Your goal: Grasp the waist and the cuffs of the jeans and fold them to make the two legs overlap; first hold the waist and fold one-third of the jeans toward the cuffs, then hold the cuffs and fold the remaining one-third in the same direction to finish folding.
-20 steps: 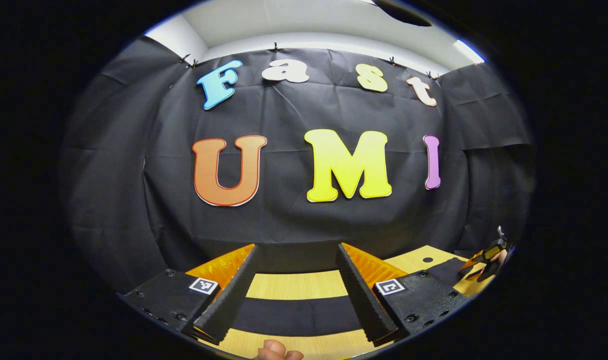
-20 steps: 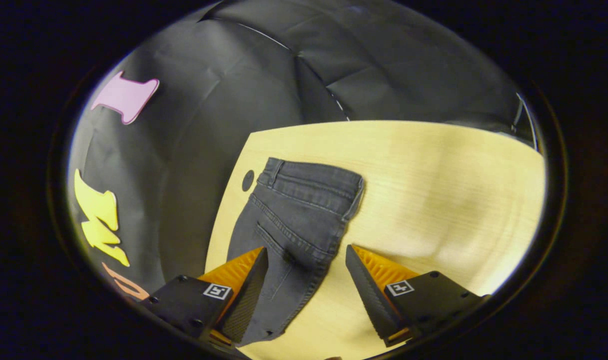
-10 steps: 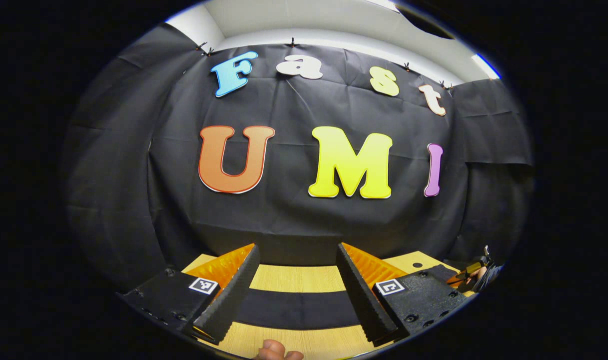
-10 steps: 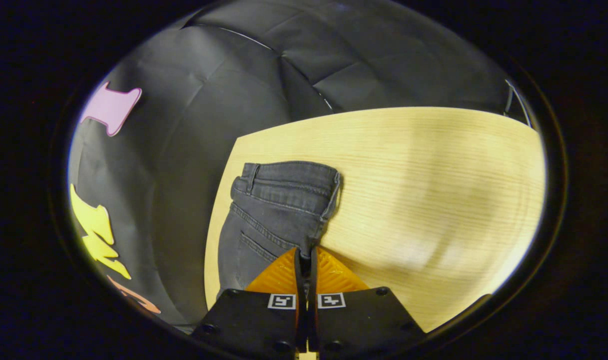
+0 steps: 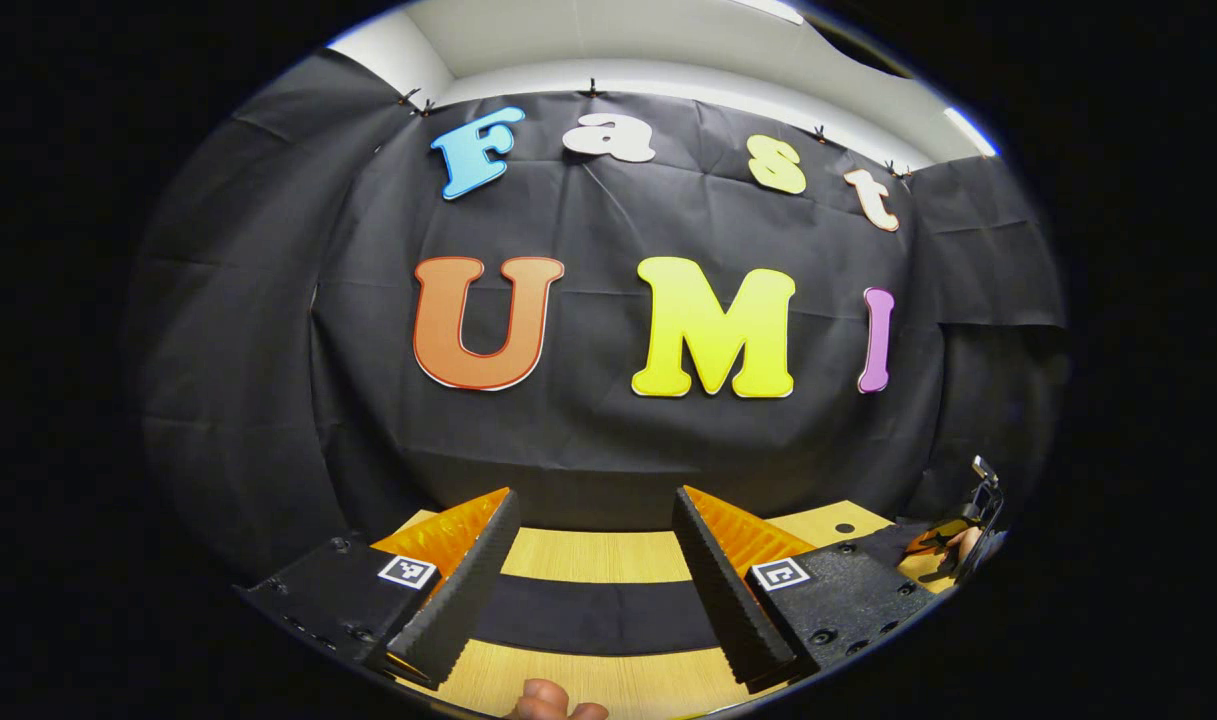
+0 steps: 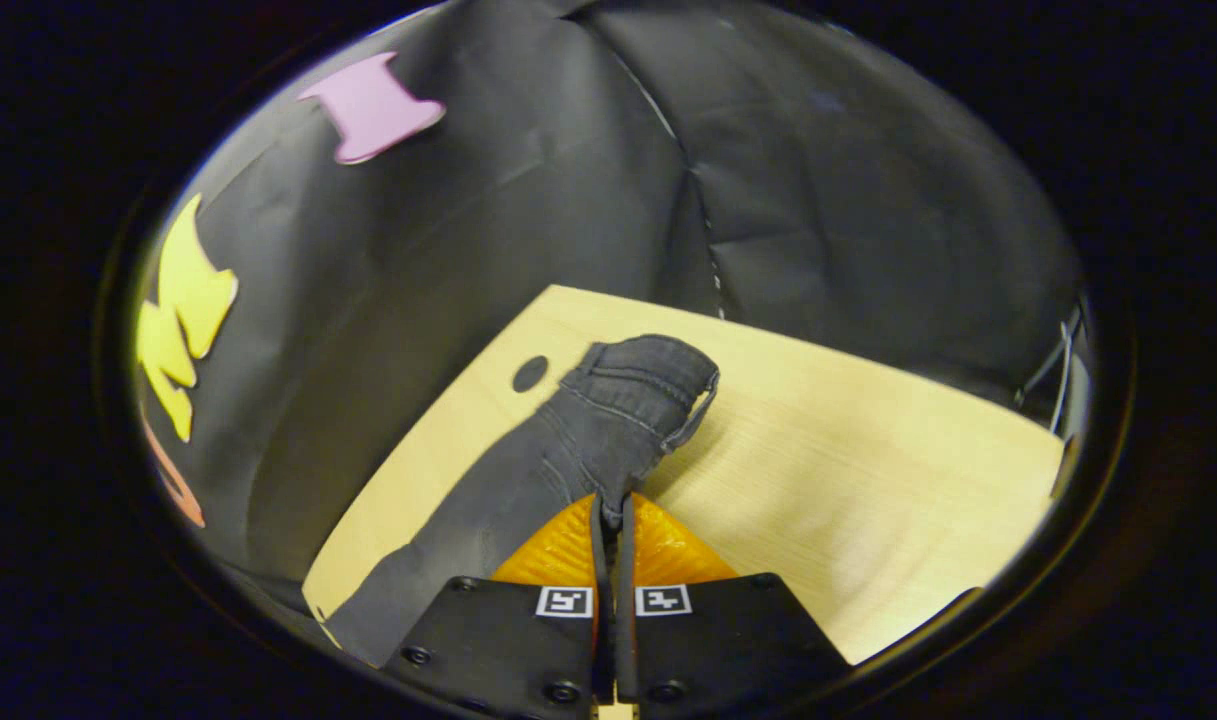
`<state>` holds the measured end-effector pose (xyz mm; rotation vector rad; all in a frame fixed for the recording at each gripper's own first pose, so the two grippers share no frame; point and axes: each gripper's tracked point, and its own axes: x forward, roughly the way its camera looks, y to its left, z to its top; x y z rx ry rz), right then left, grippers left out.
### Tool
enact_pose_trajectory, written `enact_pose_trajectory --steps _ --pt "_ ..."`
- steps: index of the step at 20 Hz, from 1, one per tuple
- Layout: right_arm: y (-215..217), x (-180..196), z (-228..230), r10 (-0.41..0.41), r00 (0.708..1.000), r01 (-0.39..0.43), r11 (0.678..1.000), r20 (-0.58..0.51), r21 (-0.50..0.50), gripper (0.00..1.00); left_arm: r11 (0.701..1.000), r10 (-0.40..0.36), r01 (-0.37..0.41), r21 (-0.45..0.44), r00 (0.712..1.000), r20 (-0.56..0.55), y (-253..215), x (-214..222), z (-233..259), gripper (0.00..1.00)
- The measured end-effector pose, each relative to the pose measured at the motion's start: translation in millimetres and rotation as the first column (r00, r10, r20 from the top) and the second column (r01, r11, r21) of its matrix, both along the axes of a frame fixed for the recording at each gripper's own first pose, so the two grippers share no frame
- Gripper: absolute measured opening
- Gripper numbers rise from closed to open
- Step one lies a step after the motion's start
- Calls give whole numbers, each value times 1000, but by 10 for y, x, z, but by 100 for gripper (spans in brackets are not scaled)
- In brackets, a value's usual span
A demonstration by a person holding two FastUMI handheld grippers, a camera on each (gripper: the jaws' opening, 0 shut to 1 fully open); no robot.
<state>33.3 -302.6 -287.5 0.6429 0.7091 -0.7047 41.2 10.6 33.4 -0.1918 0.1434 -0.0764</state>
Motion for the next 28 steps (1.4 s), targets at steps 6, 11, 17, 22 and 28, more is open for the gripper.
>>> enact_pose_trajectory --steps 6,11,17,22,28 --pt "496 152 551 204 978 -191 957 38 -220 0 999 21 -21 -27 1000 -19 56 21 -57 99" --pt "897 318 621 365 931 -341 886 19 -314 0 998 46 -47 -43 999 -29 148 14 -64 98" --pt "1172 454 592 493 870 -463 817 2 -343 1 996 74 -75 -39 997 -36 260 17 -81 98" --pt "1198 460 635 551 835 -523 792 0 -315 1 992 117 -119 -32 992 -55 448 -62 -119 98" --pt "1256 469 623 637 771 -606 744 22 -281 1 986 165 -167 -19 984 -64 644 -166 -134 98"
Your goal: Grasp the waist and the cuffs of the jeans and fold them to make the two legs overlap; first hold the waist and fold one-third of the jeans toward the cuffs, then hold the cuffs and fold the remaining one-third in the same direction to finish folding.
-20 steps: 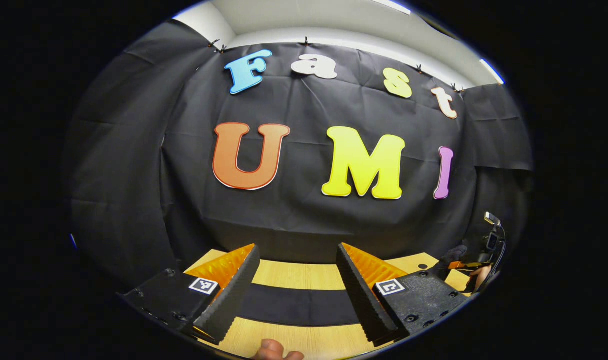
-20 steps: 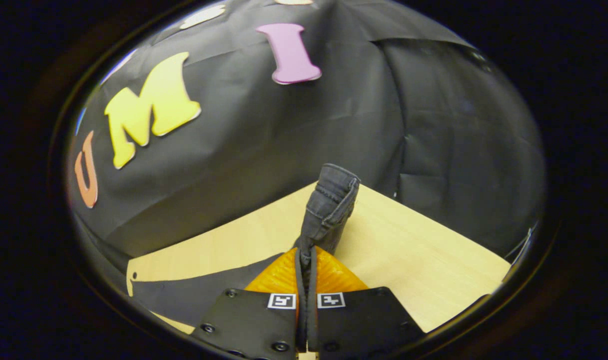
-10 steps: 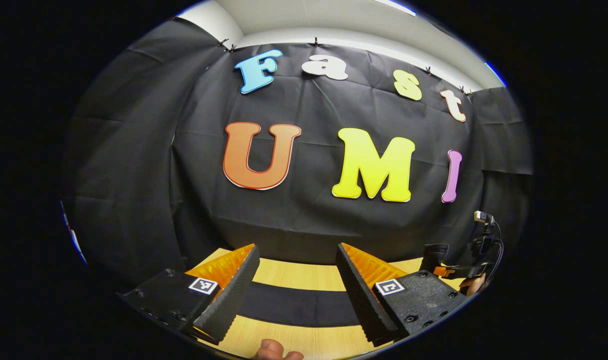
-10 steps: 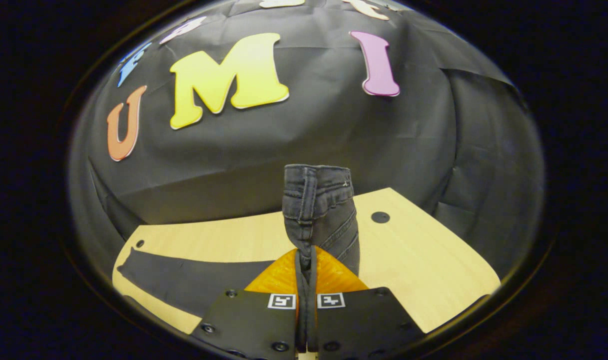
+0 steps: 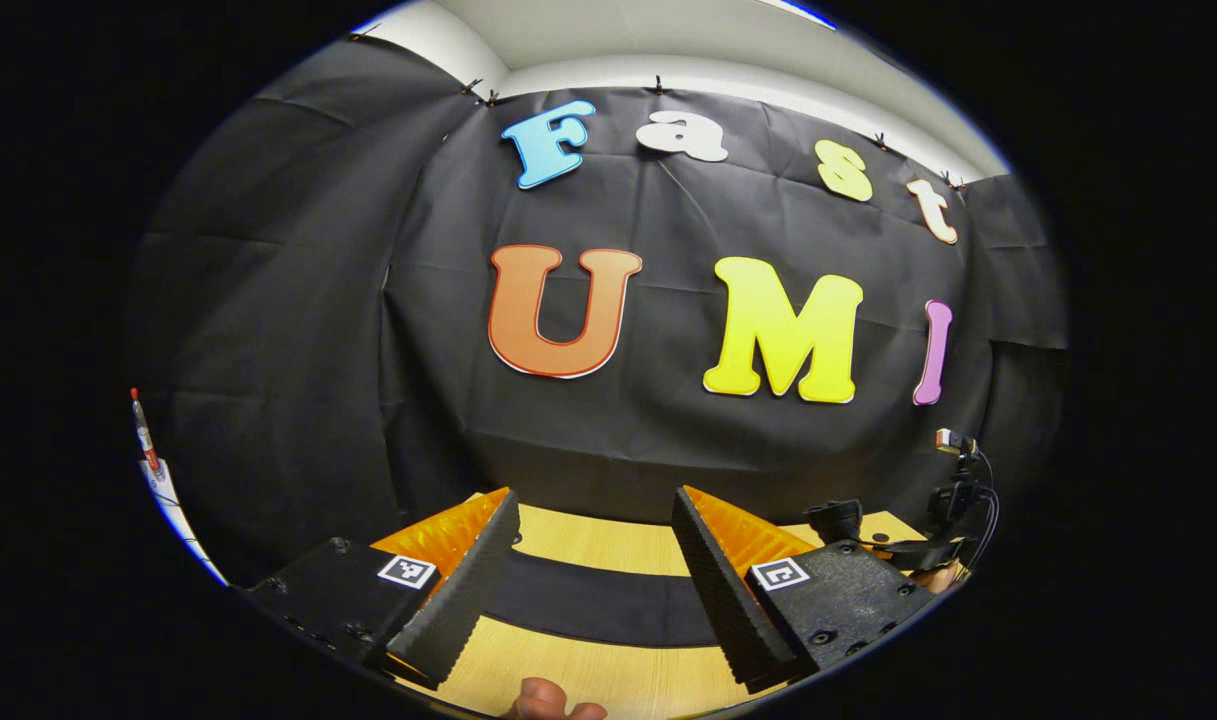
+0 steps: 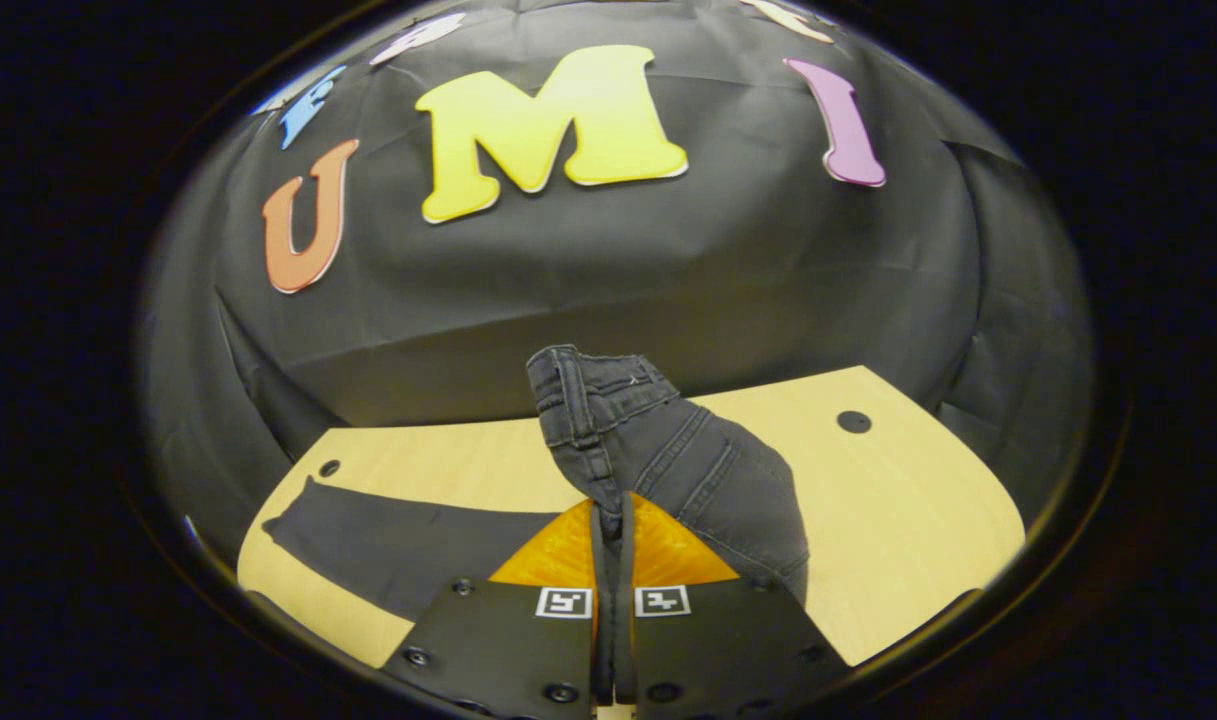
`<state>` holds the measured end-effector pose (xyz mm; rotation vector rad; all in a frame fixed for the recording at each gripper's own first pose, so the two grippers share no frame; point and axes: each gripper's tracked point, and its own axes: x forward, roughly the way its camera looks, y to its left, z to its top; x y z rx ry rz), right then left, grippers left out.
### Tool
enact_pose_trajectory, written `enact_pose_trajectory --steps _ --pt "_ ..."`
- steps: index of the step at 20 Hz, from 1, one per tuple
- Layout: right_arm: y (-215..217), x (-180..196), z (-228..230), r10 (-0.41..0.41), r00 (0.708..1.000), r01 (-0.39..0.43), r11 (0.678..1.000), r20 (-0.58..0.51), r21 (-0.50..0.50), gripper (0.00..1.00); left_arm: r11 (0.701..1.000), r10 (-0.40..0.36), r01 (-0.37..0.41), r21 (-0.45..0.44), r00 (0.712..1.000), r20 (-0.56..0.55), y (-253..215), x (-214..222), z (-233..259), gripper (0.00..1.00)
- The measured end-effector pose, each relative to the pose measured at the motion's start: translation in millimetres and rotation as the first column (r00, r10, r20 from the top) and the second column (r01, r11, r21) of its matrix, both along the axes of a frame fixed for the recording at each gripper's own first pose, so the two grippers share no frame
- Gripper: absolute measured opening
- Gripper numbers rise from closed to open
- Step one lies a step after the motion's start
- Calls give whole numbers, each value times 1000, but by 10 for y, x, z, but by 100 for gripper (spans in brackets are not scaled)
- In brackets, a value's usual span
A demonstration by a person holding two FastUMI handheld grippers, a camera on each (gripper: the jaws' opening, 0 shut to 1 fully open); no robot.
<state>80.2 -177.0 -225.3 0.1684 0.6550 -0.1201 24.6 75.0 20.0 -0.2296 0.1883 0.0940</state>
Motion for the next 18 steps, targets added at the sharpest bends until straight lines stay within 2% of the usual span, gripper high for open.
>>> enact_pose_trajectory --steps 6,10,18 --pt "70 -42 -47 135 989 -132 990 -59 55 1 999 33 -33 29 999 -9 143 -114 -20 98" --pt "37 -100 -127 251 960 -248 968 -121 43 1 998 54 -53 29 998 -13 227 -166 -45 98" --pt "41 -112 -240 293 943 -294 956 -159 17 0 998 55 -55 19 998 -17 257 -171 -107 99"
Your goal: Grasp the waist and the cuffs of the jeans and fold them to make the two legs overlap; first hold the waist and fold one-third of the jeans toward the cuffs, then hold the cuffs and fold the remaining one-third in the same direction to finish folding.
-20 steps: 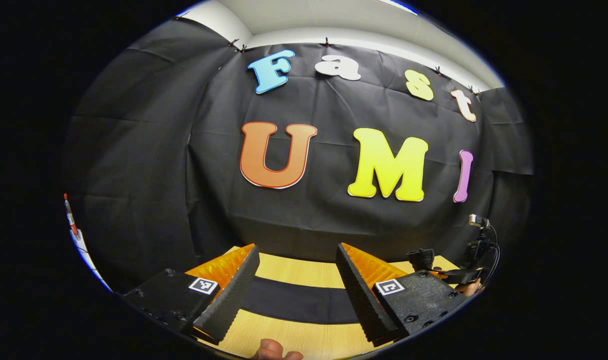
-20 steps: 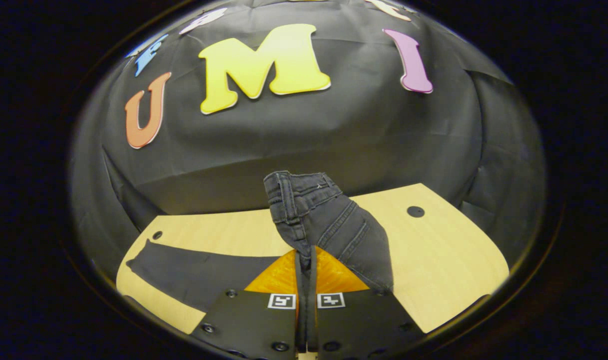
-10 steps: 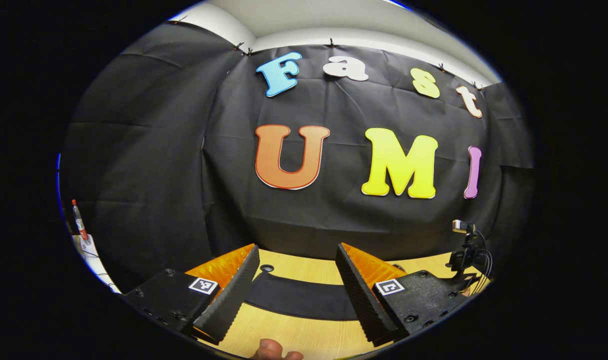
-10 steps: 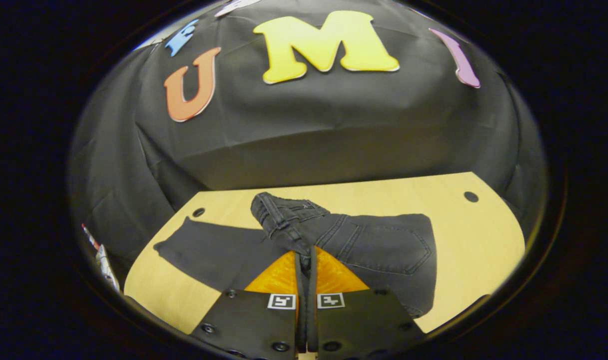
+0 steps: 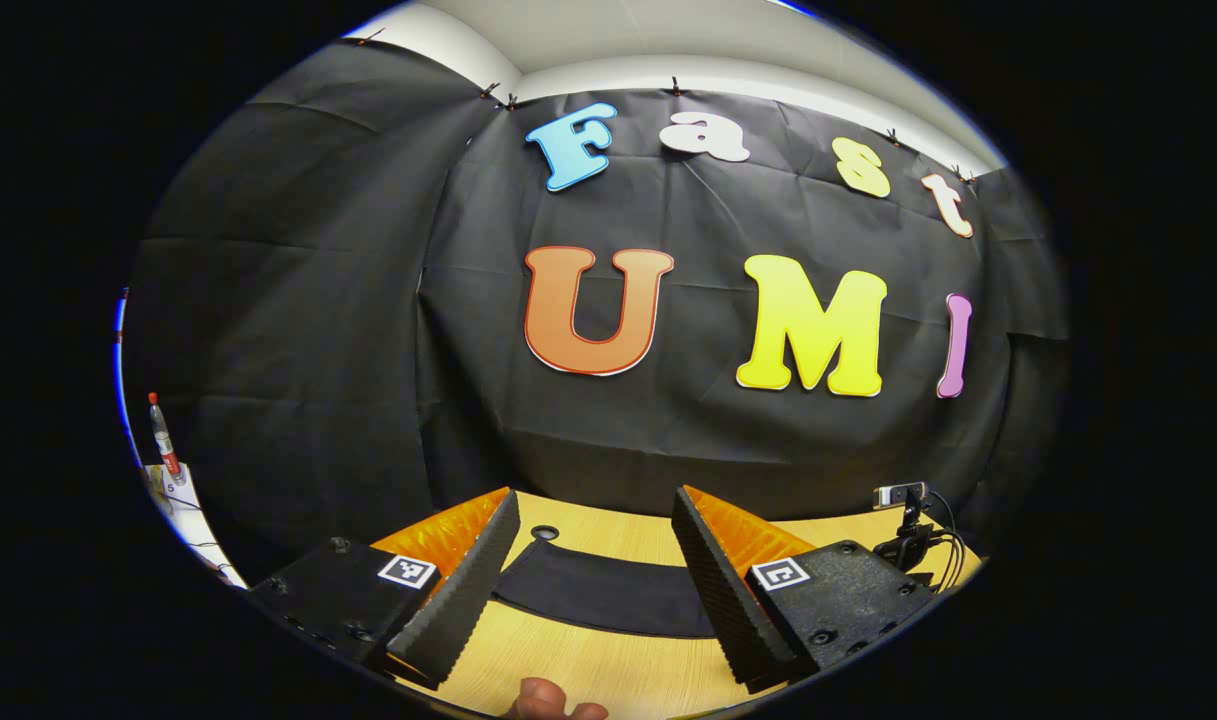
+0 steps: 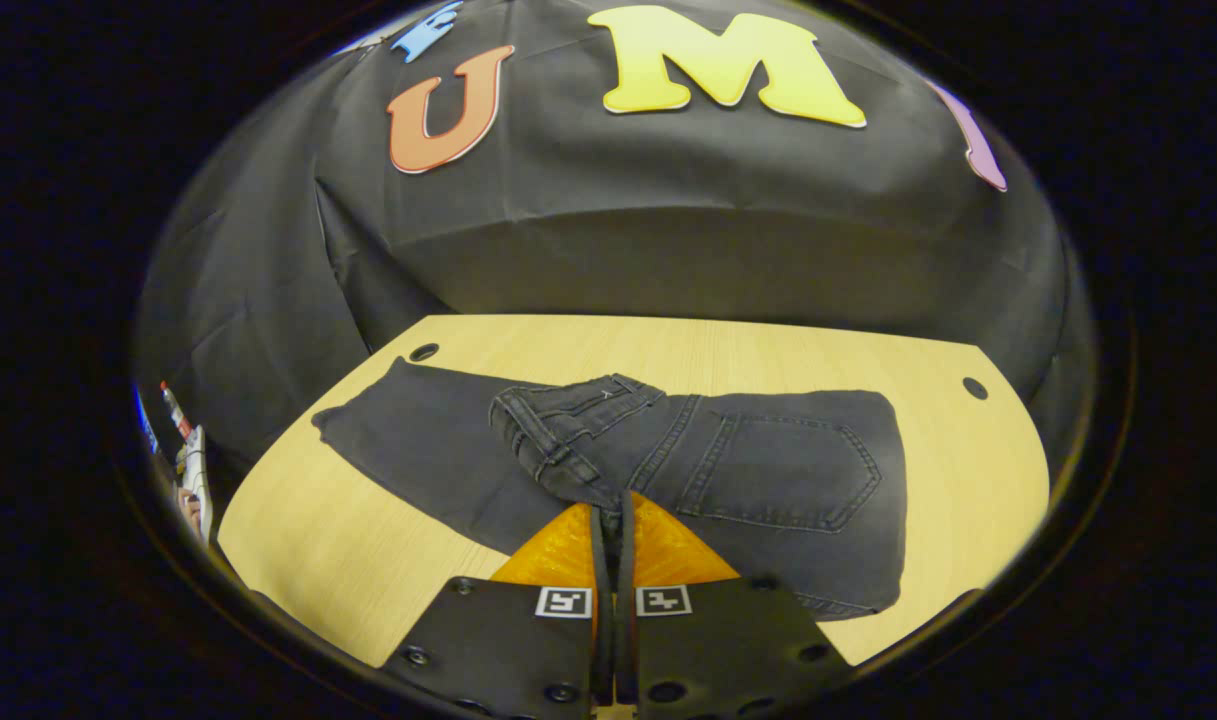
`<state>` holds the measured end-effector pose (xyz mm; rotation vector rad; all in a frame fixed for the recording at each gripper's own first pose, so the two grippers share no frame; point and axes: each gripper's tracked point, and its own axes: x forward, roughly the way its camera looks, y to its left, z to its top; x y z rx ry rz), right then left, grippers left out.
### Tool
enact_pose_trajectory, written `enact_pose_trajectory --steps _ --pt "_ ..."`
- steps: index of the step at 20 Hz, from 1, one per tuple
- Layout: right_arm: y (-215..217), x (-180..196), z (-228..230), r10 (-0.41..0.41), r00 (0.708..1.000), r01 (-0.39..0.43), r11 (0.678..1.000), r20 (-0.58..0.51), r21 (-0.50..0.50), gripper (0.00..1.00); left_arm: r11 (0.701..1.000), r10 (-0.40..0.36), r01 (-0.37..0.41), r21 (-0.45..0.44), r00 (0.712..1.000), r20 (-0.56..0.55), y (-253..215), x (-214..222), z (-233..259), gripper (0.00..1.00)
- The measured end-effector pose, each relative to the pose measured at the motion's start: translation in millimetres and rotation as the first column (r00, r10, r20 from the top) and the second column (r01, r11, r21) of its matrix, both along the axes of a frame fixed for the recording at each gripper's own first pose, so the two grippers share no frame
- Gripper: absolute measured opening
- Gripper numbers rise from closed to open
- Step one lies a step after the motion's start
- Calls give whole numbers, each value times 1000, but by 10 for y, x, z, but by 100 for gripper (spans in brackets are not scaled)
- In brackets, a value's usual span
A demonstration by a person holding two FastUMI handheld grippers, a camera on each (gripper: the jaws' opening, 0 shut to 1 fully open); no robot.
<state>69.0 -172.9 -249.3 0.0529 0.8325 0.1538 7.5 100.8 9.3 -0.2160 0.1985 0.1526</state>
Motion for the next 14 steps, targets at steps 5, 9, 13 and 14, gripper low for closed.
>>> enact_pose_trajectory --steps 5,9,13,14 --pt "157 -70 155 57 998 -57 994 3 91 76 998 7 -8 -56 1000 -24 16 28 -214 99" --pt "81 -15 771 85 989 -96 991 124 90 95 973 30 -51 -224 995 -96 58 99 -667 99" --pt "-286 130 1596 15 955 -46 994 296 98 96 871 67 -161 -464 975 -212 116 146 -1351 99" --pt "-373 163 1795 -13 942 -25 994 336 109 96 841 86 -198 -503 968 -237 183 180 -1517 99"
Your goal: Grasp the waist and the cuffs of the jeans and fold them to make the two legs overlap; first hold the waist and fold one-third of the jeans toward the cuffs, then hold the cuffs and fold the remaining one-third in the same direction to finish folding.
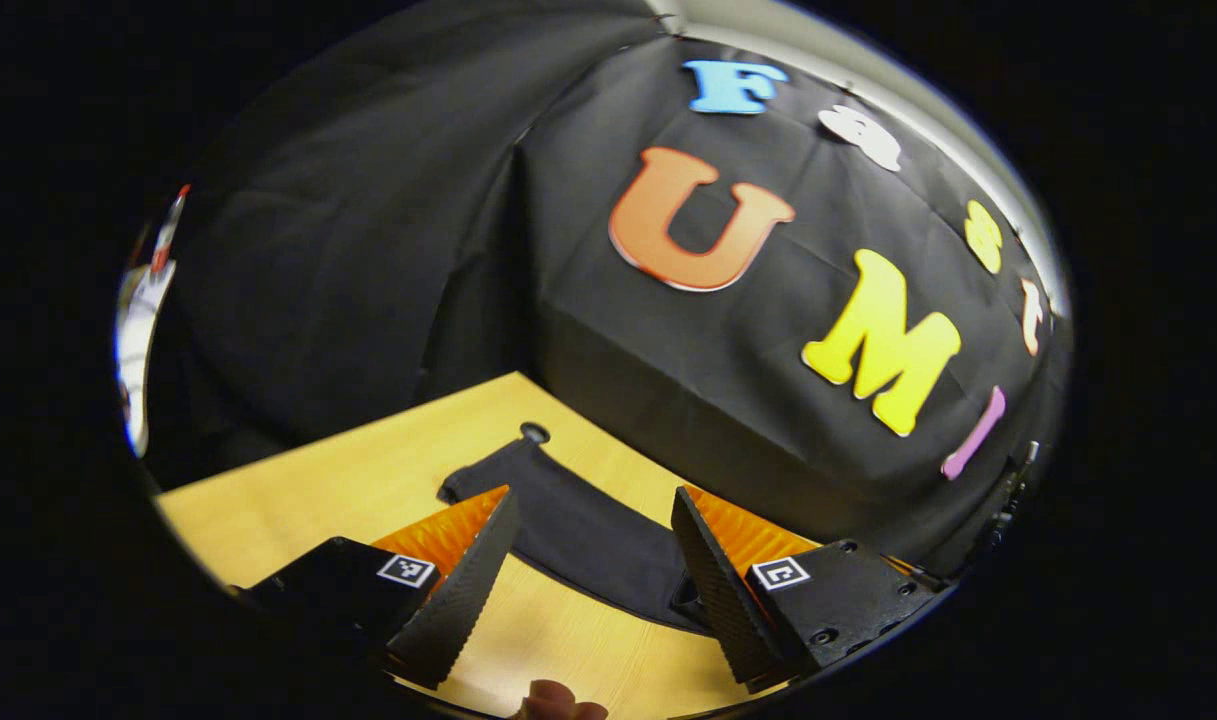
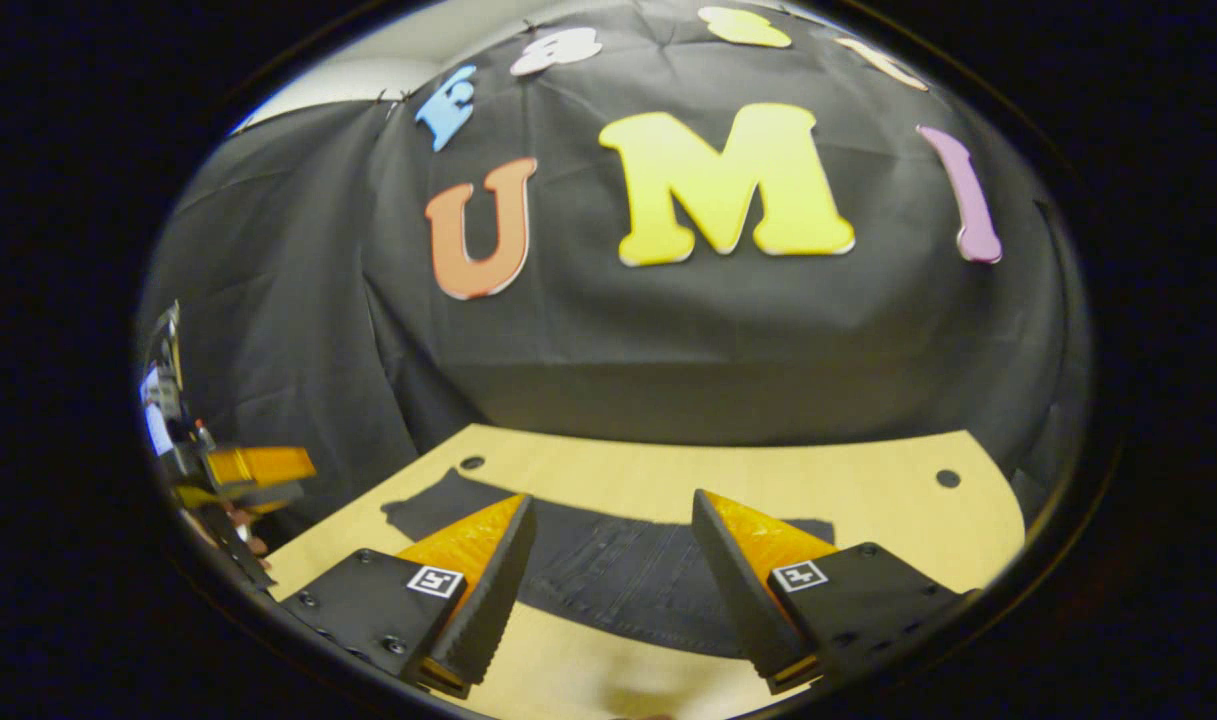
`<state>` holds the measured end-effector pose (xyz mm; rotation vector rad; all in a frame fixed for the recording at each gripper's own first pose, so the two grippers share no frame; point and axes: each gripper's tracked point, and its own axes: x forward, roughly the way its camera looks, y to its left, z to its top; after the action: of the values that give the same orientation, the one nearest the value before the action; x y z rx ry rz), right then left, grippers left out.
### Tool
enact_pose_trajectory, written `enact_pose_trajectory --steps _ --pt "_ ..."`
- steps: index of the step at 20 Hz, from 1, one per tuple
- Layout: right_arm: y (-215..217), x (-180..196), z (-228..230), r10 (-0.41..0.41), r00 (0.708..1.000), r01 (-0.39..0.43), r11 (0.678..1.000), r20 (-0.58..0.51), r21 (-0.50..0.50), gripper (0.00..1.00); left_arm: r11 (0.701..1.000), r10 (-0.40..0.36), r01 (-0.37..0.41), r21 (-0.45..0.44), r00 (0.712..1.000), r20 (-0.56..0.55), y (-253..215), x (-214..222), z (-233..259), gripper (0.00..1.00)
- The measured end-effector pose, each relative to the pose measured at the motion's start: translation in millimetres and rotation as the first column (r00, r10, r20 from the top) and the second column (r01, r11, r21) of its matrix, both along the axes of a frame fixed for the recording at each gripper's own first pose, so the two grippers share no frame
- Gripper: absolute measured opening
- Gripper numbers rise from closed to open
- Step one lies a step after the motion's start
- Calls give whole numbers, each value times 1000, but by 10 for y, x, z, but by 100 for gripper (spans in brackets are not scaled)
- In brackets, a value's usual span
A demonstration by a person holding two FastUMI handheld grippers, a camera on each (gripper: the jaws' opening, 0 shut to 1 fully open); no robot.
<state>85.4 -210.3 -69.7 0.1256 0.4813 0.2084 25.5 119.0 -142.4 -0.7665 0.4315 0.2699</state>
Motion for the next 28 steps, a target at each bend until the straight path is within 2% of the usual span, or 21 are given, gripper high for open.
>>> enact_pose_trajectory --steps 2,4,7,10,13,15,16,17,21,25,27,28 --pt "-109 24 338 -25 997 23 999 74 36 95 992 54 -57 -112 998 -33 90 53 -286 99" --pt "-325 35 527 -68 991 64 997 114 36 96 972 98 -114 -207 992 -82 166 79 -549 99" --pt "-560 -2 728 -112 983 109 994 143 31 96 922 153 -195 -333 977 -148 224 159 -867 99" --pt "-776 -71 851 -128 979 128 992 155 11 96 873 146 -226 -433 966 -212 228 198 -1147 99" --pt "-1114 -101 993 -176 968 183 983 180 -22 96 838 145 -265 -477 951 -274 271 253 -1408 99" --pt "-1320 -109 1015 -216 959 226 974 182 -34 95 811 168 -290 -509 947 -272 337 358 -1424 100" --pt "-1423 -120 1008 -236 955 247 968 179 -38 96 805 173 -297 -513 946 -275 375 395 -1431 100" --pt "-1506 -125 1018 -256 950 267 963 177 -37 96 803 174 -299 -516 945 -277 412 448 -1460 95" --pt "-1747 -155 1026 -314 934 323 946 172 -23 96 799 176 -292 -525 949 -260 490 703 -1504 95" --pt "-1878 -173 1025 -332 928 343 939 169 -38 96 760 199 -290 -581 956 -217 494 897 -1499 94" --pt "-1918 -163 1024 -334 927 346 937 169 -50 96 739 194 -305 -601 950 -244 461 932 -1629 93" --pt "-1937 -159 1024 -334 928 347 936 168 -54 96 720 201 -314 -620 948 -246 464 956 -1663 75"
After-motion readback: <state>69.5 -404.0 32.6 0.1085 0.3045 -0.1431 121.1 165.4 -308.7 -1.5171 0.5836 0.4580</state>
